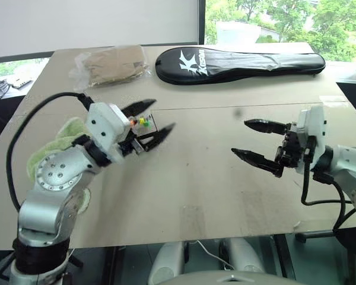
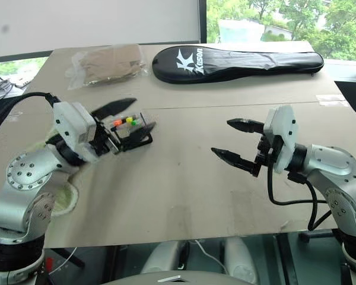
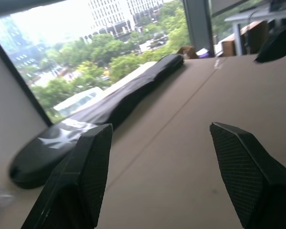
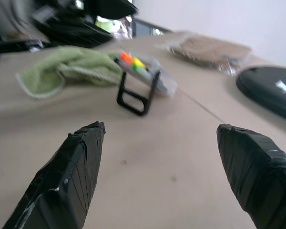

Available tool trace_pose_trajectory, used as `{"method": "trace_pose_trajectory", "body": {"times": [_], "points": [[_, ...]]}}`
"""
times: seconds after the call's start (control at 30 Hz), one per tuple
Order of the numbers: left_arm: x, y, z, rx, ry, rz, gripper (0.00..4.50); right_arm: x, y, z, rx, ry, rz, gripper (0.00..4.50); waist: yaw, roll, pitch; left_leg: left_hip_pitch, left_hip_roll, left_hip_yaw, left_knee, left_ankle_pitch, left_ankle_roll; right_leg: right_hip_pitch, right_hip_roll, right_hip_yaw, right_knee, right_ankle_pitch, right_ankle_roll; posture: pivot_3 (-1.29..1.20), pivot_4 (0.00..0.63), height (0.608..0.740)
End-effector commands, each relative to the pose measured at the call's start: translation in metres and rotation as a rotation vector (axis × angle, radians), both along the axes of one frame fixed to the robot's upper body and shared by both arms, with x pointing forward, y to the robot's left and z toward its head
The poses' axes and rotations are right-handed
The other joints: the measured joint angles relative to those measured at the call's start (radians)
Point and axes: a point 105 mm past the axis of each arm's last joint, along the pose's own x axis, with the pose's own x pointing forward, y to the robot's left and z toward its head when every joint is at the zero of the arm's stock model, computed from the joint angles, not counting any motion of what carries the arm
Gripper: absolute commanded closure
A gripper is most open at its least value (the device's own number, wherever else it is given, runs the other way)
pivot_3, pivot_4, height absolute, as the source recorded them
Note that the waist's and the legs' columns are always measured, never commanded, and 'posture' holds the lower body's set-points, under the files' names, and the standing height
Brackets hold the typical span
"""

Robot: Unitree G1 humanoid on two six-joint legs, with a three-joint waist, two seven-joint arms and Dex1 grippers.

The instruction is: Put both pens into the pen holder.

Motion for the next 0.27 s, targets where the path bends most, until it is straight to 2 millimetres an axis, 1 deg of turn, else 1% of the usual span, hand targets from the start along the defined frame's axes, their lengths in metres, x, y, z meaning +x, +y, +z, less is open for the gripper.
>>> {"method": "trace_pose_trajectory", "body": {"times": [0.03,0.1,0.2,0.27], "points": [[-0.014,0.008,-0.034,0.043,0.178,0.014,1.05,0.000,-0.019,-0.025,-0.072,0.032,-0.082,0.46,0.000,0.000,0.000,0.001,0.000,0.000,0.000,0.000,0.000,0.000,0.000,0.000,0.000,0.000,0.000,0.00,0.150,0.740],[-0.020,0.019,-0.051,0.039,0.252,0.055,1.05,-0.004,-0.034,-0.039,-0.118,0.060,-0.134,0.46,0.001,0.000,0.000,0.001,0.000,0.000,-0.001,0.000,0.000,0.001,0.001,0.001,0.000,0.000,0.000,0.00,0.150,0.740],[-0.027,0.029,-0.064,-0.007,0.323,0.099,1.05,-0.012,-0.049,-0.050,-0.153,0.083,-0.185,0.46,0.005,0.000,0.000,0.001,0.000,0.001,0.000,0.000,0.000,0.001,0.000,0.001,0.000,0.000,0.000,0.00,0.150,0.740],[-0.031,0.031,-0.070,-0.024,0.354,0.109,1.05,-0.015,-0.054,-0.052,-0.164,0.086,-0.208,0.46,0.005,0.000,0.000,0.004,0.000,0.000,0.000,0.000,0.000,0.004,0.000,0.001,0.000,0.000,0.000,0.00,0.150,0.740]]}}
